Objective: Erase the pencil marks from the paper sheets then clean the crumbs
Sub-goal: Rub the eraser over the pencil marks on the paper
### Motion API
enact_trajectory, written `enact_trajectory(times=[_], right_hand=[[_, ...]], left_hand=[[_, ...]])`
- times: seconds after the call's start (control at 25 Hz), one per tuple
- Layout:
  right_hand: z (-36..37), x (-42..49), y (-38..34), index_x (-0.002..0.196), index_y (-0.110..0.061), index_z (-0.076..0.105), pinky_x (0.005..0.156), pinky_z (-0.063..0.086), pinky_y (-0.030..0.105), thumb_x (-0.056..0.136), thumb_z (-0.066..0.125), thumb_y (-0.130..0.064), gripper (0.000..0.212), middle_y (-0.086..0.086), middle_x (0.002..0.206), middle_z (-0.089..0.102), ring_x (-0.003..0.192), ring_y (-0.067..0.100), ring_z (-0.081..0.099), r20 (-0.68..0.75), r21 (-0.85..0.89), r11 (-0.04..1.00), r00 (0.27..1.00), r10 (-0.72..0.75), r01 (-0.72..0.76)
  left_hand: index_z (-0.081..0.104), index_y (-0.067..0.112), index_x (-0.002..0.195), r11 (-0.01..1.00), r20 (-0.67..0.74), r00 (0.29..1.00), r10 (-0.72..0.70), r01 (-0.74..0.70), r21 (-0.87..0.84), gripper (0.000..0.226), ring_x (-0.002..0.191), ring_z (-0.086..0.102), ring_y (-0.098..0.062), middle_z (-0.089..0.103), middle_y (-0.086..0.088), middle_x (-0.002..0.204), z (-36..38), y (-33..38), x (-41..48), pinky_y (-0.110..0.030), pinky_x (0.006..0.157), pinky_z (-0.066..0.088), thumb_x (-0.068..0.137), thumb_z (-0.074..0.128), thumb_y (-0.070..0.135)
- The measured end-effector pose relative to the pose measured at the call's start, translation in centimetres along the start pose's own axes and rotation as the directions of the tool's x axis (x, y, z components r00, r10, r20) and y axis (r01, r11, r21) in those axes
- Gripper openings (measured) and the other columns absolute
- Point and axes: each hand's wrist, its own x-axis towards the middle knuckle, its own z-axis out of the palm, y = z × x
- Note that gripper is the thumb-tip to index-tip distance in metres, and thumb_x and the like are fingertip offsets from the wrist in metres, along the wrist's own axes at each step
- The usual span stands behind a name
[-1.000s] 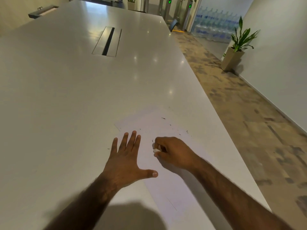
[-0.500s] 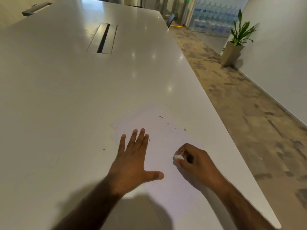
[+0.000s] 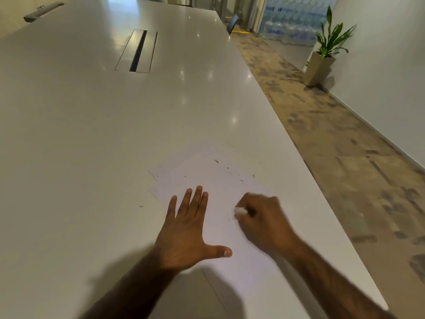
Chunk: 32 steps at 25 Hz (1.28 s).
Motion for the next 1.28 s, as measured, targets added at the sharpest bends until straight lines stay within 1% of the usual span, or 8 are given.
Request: enact_trajectory(times=[0.12, 0.32, 0.44, 0.52, 0.72, 0.88, 1.08, 1.28], right_hand=[[2.2, -1.8, -1.0, 0.084, -0.035, 0.055, 0.084, 0.037, 0.032, 0.091, 0.056, -0.034, 0.008, -0.022, 0.078, 0.059, 0.078, 0.003, 0.054, 0.189, -0.084, 0.969, 0.959, -0.212, 0.231], [-2.3, 3.8, 3.2, 0.080, -0.026, 0.062, 0.093, 0.043, 0.042, 0.093, 0.063, -0.025, 0.013, -0.013, 0.075, 0.067, 0.071, 0.006, 0.061, -0.094, -0.133, 0.982, 0.988, 0.122, -0.134], [1.5, 1.7, -0.7, 0.079, -0.032, 0.057, 0.077, 0.043, 0.031, 0.088, 0.059, -0.032, 0.008, -0.021, 0.068, 0.060, 0.070, 0.002, 0.060, 0.018, -0.084, 0.995, 0.998, -0.057, 0.059], [2.3, 1.1, -0.5, 0.084, -0.036, 0.054, 0.084, 0.038, 0.035, 0.090, 0.054, -0.034, 0.007, -0.022, 0.074, 0.060, 0.076, 0.003, 0.058, 0.095, -0.118, 0.980, 0.984, -0.150, 0.161], [-1.5, 5.9, 2.2, 0.082, -0.029, 0.058, 0.096, 0.035, 0.040, 0.097, 0.058, -0.029, 0.014, -0.014, 0.078, 0.066, 0.082, 0.011, 0.063, -0.091, -0.151, 0.973, 0.983, 0.160, -0.172], [3.3, 2.7, -1.4, 0.083, -0.034, 0.052, 0.090, 0.042, 0.044, 0.094, 0.053, -0.035, 0.011, -0.019, 0.071, 0.058, 0.074, 0.005, 0.057, 0.004, -0.163, 0.979, 0.993, -0.121, 0.120], [-1.2, 7.6, 1.7, 0.087, -0.026, 0.058, 0.098, 0.036, 0.042, 0.097, 0.057, -0.029, 0.011, -0.011, 0.081, 0.068, 0.084, 0.015, 0.065, -0.084, -0.151, 0.967, 0.977, 0.194, -0.205], [2.9, 3.9, -1.4, 0.082, -0.034, 0.051, 0.087, 0.045, 0.041, 0.095, 0.052, -0.038, 0.014, -0.017, 0.070, 0.059, 0.069, 0.004, 0.058, -0.019, -0.187, 0.979, 0.997, -0.079, 0.074]], left_hand=[[-0.048, 0.025, 0.145, 1.000, -0.010, 1.000, 0.007, -0.007, -0.002, 0.138, 0.144, -0.047, -0.020, -0.054, 0.003, 0.155, 0.1, 0.0, 0.1, -0.056, 0.123, -0.020, 0.052, 0.003, 0.113], [-0.044, 0.025, 0.149, 1.000, -0.015, 1.000, 0.006, -0.007, -0.029, 0.144, 0.144, -0.049, -0.017, -0.053, 0.006, 0.155, 0.5, -0.3, 0.3, -0.055, 0.122, -0.023, 0.047, 0.002, 0.115], [-0.048, 0.028, 0.145, 1.000, -0.007, 1.000, -0.007, 0.007, -0.029, 0.142, 0.141, -0.051, -0.018, -0.055, 0.007, 0.153, 0.5, 0.0, 0.3, -0.053, 0.119, -0.028, 0.045, 0.002, 0.116], [-0.051, 0.028, 0.142, 1.000, -0.003, 1.000, -0.004, 0.004, -0.031, 0.141, 0.141, -0.052, -0.017, -0.057, 0.007, 0.151, 0.4, -0.1, 0.3, -0.053, 0.120, -0.027, 0.045, 0.001, 0.116], [-0.049, 0.025, 0.143, 0.999, 0.014, 1.000, 0.007, -0.007, -0.042, 0.143, 0.143, -0.049, -0.020, -0.056, 0.006, 0.152, 0.0, 0.0, 0.1, -0.056, 0.122, -0.022, 0.041, -0.003, 0.115], [-0.052, 0.026, 0.141, 0.999, 0.022, 1.000, 0.004, -0.002, -0.053, 0.142, 0.142, -0.051, -0.019, -0.058, 0.006, 0.151, -0.1, 0.1, 0.1, -0.055, 0.122, -0.022, 0.041, -0.003, 0.114], [-0.045, 0.023, 0.148, 0.999, 0.049, 0.999, 0.006, -0.004, -0.044, 0.147, 0.143, -0.048, -0.022, -0.056, 0.004, 0.152, -0.4, 0.1, 0.1, -0.057, 0.122, -0.021, 0.042, 0.000, 0.113], [-0.052, 0.025, 0.138, 0.999, 0.058, 0.998, -0.007, 0.009, -0.033, 0.139, 0.144, -0.047, -0.022, -0.054, 0.003, 0.154, -0.7, 0.4, 0.0, -0.058, 0.123, -0.018, 0.047, 0.005, 0.112]])
